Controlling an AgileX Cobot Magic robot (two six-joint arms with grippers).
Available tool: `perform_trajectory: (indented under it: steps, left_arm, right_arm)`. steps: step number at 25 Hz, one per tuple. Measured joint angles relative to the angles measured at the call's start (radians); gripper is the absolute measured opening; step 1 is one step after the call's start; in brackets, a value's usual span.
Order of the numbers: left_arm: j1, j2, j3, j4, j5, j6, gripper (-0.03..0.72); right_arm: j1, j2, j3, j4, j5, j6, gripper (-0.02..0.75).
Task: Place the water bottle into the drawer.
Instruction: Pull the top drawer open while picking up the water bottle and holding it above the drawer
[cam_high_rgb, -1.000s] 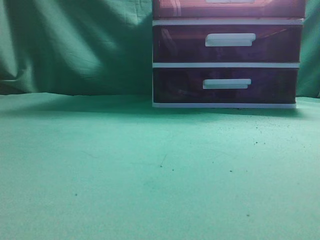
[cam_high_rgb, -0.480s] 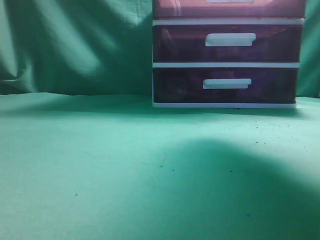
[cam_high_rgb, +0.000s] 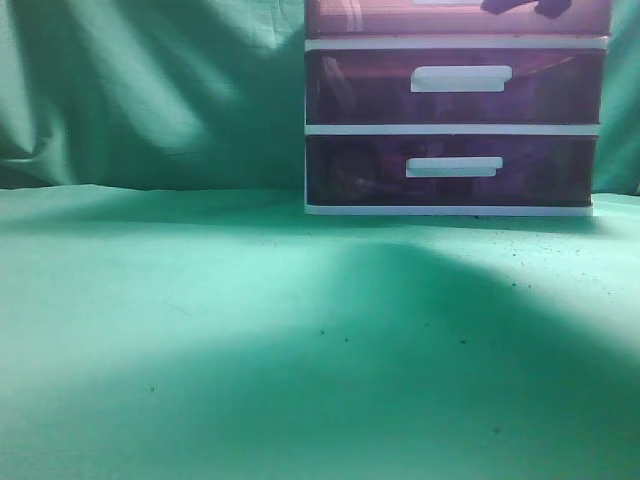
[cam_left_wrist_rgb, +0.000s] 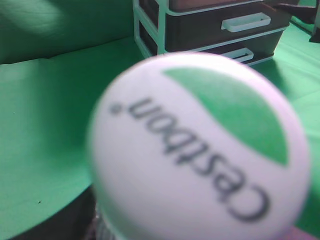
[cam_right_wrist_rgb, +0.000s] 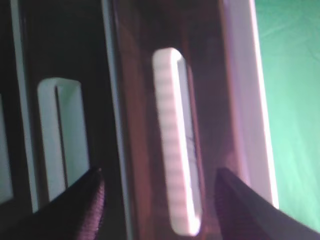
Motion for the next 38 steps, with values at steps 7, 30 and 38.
perform_trajectory:
  steps: [7, 30, 38]
  left_arm:
    - [0.0, 0.014, 0.0, 0.002, 0.0, 0.0, 0.295]
    - [0.0, 0.05, 0.0, 0.025, 0.001, 0.0, 0.295]
    - [0.0, 0.05, 0.0, 0.025, -0.018, 0.0, 0.295]
  right_arm:
    - [0.0, 0.065, -0.029, -0.003, -0.056, -0.053, 0.372]
    - [0.0, -0.03, 0.059, -0.025, -0.052, -0.05, 0.086]
    - [0.0, -0.203, 0.309, -0.028, -0.126, -0.049, 0.086]
